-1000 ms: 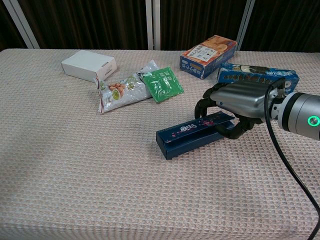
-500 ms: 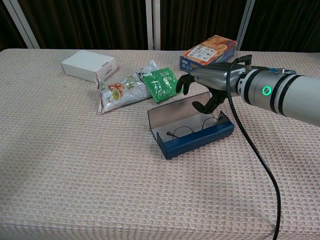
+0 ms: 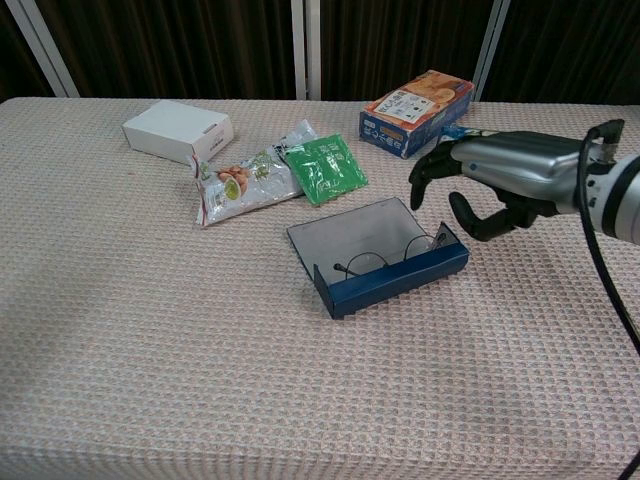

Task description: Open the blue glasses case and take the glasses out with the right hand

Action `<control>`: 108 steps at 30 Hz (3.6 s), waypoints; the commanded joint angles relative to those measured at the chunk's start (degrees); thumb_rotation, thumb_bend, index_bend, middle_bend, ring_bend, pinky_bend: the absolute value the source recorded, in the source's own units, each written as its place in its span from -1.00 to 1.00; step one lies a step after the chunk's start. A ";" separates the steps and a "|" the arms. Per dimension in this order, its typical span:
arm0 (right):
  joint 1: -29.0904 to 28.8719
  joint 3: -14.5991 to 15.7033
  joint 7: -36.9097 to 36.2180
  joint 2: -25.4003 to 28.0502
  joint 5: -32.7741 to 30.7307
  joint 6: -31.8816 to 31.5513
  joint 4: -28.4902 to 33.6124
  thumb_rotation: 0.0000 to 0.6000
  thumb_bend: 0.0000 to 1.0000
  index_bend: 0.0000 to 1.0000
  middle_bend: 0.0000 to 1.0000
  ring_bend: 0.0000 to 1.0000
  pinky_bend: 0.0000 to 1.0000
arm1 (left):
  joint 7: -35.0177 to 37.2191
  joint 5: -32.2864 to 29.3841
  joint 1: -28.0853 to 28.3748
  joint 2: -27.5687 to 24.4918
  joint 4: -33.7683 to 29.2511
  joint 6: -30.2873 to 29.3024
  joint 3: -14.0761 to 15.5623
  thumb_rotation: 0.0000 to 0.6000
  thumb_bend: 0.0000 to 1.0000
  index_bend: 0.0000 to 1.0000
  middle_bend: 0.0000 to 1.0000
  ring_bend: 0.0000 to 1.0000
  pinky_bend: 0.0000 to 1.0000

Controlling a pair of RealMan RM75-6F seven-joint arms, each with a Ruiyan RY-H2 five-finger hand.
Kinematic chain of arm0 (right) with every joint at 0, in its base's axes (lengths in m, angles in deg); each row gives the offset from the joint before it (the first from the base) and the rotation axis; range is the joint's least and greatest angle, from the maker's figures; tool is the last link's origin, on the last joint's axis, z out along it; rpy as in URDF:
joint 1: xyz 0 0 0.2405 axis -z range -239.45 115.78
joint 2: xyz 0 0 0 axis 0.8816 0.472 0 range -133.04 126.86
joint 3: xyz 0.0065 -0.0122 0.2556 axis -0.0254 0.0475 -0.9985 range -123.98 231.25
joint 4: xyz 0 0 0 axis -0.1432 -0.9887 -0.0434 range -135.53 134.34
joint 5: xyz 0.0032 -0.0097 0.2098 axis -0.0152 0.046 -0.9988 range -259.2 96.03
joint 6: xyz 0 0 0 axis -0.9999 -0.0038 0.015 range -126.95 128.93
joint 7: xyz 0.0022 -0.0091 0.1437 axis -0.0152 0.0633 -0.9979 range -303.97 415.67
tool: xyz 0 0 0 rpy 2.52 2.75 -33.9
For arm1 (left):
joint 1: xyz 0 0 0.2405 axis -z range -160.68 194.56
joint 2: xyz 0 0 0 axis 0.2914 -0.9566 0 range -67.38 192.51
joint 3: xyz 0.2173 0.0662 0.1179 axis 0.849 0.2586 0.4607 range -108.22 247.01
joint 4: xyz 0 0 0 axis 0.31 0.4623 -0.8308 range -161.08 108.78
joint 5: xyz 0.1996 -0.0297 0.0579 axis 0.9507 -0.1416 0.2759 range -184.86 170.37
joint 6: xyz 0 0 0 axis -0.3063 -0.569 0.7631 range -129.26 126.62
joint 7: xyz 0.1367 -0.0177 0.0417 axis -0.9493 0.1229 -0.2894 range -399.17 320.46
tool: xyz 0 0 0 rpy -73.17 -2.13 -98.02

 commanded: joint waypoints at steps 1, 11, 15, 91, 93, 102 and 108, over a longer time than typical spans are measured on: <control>1.64 1.54 -1.35 0.90 1.29 -0.82 -0.20 1.00 0.61 -0.33 -0.69 -0.96 -0.98 | -0.31 0.30 0.07 0.02 -0.29 -0.02 -0.02 1.00 -0.89 -0.57 -0.59 -0.77 -0.75; 2.01 1.67 -2.03 -0.23 2.34 0.69 -2.98 1.00 0.61 -0.33 -0.69 -0.96 -0.98 | -1.33 0.84 -0.18 -0.15 -1.15 -0.22 0.17 1.00 -0.89 -0.57 -0.59 -0.77 -0.75; 1.75 1.63 -1.55 -0.89 2.13 1.87 -4.02 1.00 0.61 -0.33 -0.69 -0.96 -0.98 | -1.36 0.76 -0.42 -0.22 -1.22 -0.41 0.25 1.00 -0.89 -0.57 -0.59 -0.77 -0.75; -6.39 -3.90 8.33 -0.27 -8.72 8.89 -3.83 1.00 -0.42 -0.31 -0.77 -1.00 -1.00 | -1.77 1.06 -1.16 -0.02 -1.32 -0.14 0.17 1.00 -0.89 -0.57 -0.59 -0.77 -0.75; -6.70 -3.78 7.45 -1.49 -7.92 9.19 -5.04 1.00 -0.40 -0.31 -0.77 -1.00 -1.00 | -1.87 0.90 -1.36 -0.22 -1.52 -0.33 0.21 1.00 -0.89 -0.57 -0.59 -0.77 -0.75; -7.02 -2.72 5.74 -2.33 -6.36 9.84 -6.11 1.00 -0.29 -0.31 -0.77 -1.00 -1.00 | -1.78 0.66 -1.82 -0.22 -1.46 -0.74 0.38 1.00 -0.89 -0.57 -0.59 -0.77 -0.75; -7.05 -2.25 5.88 -2.33 -6.55 9.67 -6.45 1.00 -0.22 -0.32 -0.76 -1.00 -1.00 | -1.75 0.72 -1.83 -0.26 -1.35 -0.80 0.34 1.00 -0.89 -0.57 -0.59 -0.77 -0.75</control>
